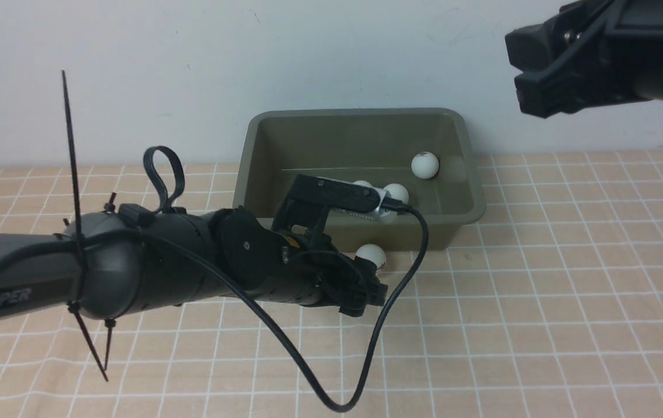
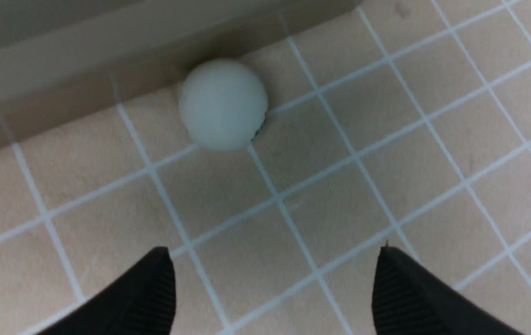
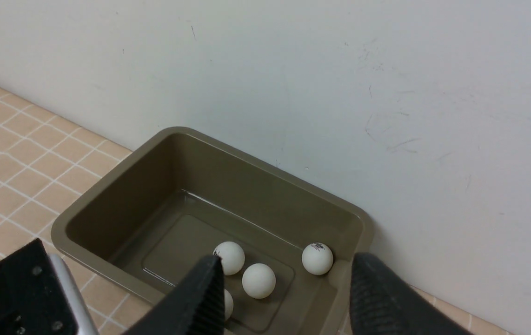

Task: Put the table tennis balls into the box on the light coffee tablecloth.
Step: 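Reach for and grasp a ping pong ball on the table beside the basket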

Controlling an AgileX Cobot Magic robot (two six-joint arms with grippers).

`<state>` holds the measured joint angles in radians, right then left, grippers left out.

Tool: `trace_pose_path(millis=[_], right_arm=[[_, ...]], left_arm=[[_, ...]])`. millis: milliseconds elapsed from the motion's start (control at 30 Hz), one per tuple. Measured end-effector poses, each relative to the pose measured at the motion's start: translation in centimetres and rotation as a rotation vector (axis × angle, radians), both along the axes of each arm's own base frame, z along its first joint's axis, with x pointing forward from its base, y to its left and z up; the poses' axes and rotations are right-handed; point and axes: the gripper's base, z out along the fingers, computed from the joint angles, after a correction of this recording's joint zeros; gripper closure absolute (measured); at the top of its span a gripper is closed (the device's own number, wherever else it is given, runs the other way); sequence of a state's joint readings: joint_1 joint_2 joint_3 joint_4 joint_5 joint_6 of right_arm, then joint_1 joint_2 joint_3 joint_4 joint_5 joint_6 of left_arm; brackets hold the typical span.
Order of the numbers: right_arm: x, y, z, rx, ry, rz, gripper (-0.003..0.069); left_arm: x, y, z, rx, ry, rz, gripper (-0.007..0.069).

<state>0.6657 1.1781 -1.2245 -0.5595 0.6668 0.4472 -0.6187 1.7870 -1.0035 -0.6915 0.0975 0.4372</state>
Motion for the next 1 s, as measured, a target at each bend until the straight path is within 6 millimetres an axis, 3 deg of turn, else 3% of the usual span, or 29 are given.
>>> trace_pose_path(millis=[300, 1000], right_arm=[[0.0, 0.1, 0.1, 0.008, -0.014, 0.01, 0.0311], [0.1, 0.1, 0.5, -0.02, -0.063, 0.018, 0.0311]], left_arm=[[0.0, -2.6, -1.7, 0.005, -0.157, 0.044, 0.0147], [1.2, -3.4, -5.6, 0.052, -0.309, 0.111, 0.0145]])
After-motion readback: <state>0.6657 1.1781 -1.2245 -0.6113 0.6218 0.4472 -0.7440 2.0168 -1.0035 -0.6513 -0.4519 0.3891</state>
